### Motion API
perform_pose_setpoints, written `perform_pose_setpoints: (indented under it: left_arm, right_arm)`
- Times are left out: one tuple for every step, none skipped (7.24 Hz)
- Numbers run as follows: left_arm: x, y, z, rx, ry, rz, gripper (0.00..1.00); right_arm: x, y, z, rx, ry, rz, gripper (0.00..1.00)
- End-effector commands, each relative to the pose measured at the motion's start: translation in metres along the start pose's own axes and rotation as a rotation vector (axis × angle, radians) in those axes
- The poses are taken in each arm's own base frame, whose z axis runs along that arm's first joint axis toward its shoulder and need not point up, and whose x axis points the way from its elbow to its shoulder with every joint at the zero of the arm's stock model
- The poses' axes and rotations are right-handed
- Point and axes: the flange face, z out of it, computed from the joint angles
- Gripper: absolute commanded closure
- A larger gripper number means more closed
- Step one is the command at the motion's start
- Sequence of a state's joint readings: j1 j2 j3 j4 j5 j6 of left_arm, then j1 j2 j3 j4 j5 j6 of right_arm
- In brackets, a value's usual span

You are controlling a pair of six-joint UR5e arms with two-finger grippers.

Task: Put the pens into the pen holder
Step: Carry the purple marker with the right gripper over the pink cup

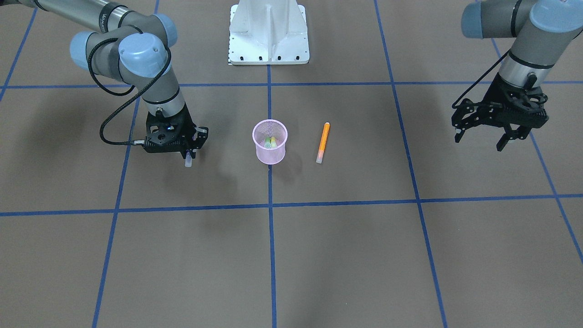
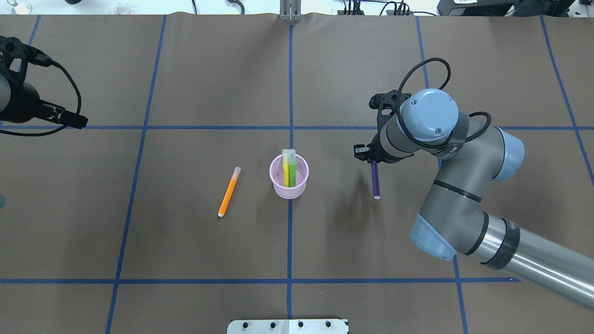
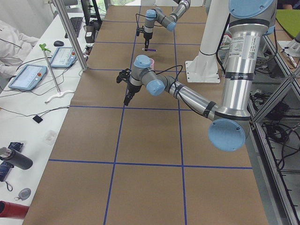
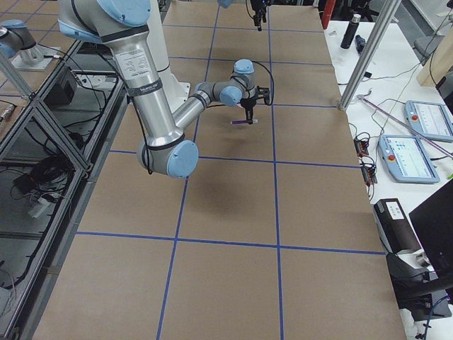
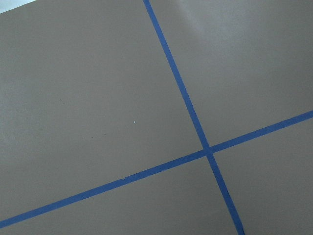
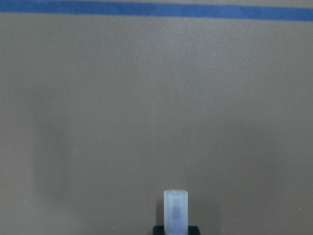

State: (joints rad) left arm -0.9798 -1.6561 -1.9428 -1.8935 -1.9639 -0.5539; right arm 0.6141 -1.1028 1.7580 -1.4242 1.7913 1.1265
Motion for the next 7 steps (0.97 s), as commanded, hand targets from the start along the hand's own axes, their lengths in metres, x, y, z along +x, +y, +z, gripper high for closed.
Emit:
perform_pose_setpoints:
  left_arm:
    - [-0.001,0.001,0.008,-0.015,-0.004,-0.003,0.0]
    - [-0.001,0.0,0.014,-0.024,-0.005,-0.012,0.0]
    - [0.0,-0.001,0.017,-0.027,-0.006,-0.032,0.0]
    - [0.001,-0.002,0.016,-0.026,-0.005,-0.033,0.0]
    - [-0.001,-0.002,0.02,-0.03,-0.007,-0.035,0.0]
    - [-0.003,-0.001,0.024,-0.035,-0.009,-0.037,0.0]
    - [-0.003,-0.001,0.026,-0.039,-0.009,-0.037,0.0]
  right_arm:
    - [-0.027,-0.012,-0.031,0.194,-0.007,0.042,1.0]
    - [-0.04,-0.01,-0.052,0.295,-0.017,0.035,1.0]
    - [-0.055,-0.001,-0.065,0.403,-0.023,0.048,1.0]
    - [-0.071,0.015,-0.067,0.482,-0.082,0.174,1.0]
    - [-0.084,0.03,-0.066,0.555,-0.104,0.233,1.0]
    - [-0.11,0.048,-0.071,0.621,-0.141,0.271,1.0]
    - [-0.121,0.061,-0.075,0.651,-0.157,0.276,1.0]
